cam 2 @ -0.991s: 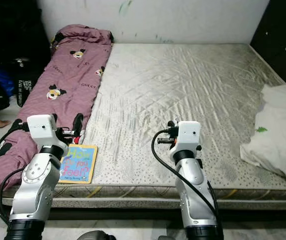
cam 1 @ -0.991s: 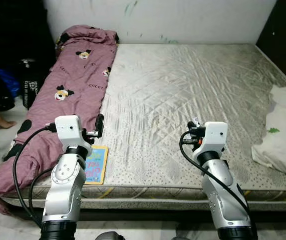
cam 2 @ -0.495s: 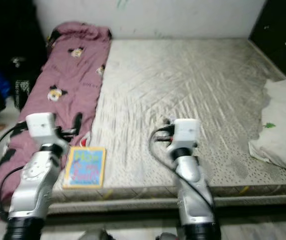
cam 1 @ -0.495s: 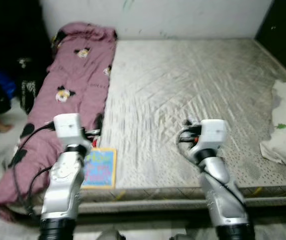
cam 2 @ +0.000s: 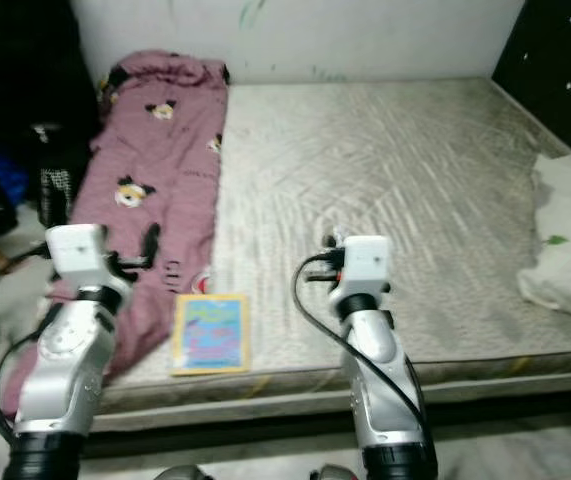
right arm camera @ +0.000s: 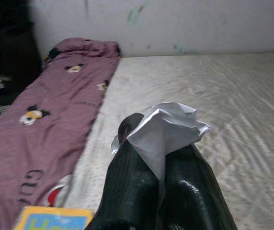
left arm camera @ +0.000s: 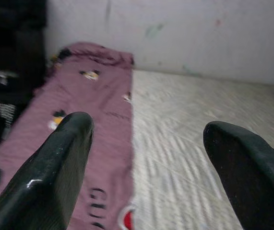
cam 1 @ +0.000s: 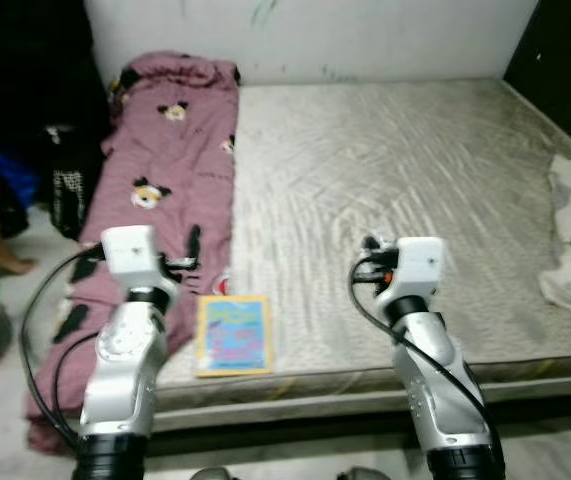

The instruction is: Clean up the room

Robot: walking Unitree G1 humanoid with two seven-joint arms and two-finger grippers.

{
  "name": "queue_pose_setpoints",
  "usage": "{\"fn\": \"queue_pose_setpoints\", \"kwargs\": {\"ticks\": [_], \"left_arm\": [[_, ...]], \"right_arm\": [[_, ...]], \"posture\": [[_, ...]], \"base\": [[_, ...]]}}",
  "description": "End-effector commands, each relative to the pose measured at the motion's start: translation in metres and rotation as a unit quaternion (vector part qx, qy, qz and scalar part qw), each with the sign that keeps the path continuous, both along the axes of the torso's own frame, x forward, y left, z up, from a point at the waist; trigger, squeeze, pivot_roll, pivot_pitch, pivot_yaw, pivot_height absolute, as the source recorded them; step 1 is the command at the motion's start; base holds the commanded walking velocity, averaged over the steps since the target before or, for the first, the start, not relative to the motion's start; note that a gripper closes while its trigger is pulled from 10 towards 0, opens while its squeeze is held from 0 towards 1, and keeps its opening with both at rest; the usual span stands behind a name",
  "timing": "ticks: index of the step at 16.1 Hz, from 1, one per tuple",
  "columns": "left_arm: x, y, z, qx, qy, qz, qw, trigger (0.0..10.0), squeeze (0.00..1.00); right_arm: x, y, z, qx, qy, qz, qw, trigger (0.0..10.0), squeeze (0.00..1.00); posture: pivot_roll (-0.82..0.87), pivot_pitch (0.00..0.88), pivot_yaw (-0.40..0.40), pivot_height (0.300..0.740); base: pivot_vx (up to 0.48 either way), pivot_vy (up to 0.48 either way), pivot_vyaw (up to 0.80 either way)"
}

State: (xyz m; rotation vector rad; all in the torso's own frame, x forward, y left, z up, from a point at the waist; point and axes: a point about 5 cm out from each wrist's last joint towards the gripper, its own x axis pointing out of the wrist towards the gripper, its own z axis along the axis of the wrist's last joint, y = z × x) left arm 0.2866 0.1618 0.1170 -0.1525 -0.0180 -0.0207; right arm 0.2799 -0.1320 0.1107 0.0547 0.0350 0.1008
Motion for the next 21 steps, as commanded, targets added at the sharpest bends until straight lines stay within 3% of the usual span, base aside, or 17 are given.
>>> {"fn": "queue_pose_setpoints", "kwargs": {"ticks": [1, 15, 21], "left_arm": [[0.0002, -0.0082, -0.0018, -0.005, 0.006, -0.014, 1.0, 10.0, 0.0], [0.0006, -0.0079, -0.0015, 0.0, 0.004, -0.014, 1.0, 10.0, 0.0], [0.0036, -0.0098, 0.0028, 0.028, -0.007, -0.016, 0.999, 10.0, 0.0]], "right_arm": [[0.0001, -0.0094, -0.0001, -0.008, 0.002, -0.016, 1.0, 10.0, 0.0], [0.0017, -0.0023, 0.0008, -0.003, -0.008, 0.008, 1.0, 10.0, 0.0], [0.0048, -0.0009, 0.0026, -0.013, -0.015, 0.013, 1.0, 10.0, 0.0]], "posture": [[0.0, 0.007, 0.032, 0.74], [0.01, 0.0, 0.031, 0.74], [0.0, 0.008, 0.034, 0.74]], "base": [[0.0, 0.48, 0.0], [0.0, 0.471, 0.0], [0.0, 0.0, 0.0]]}}
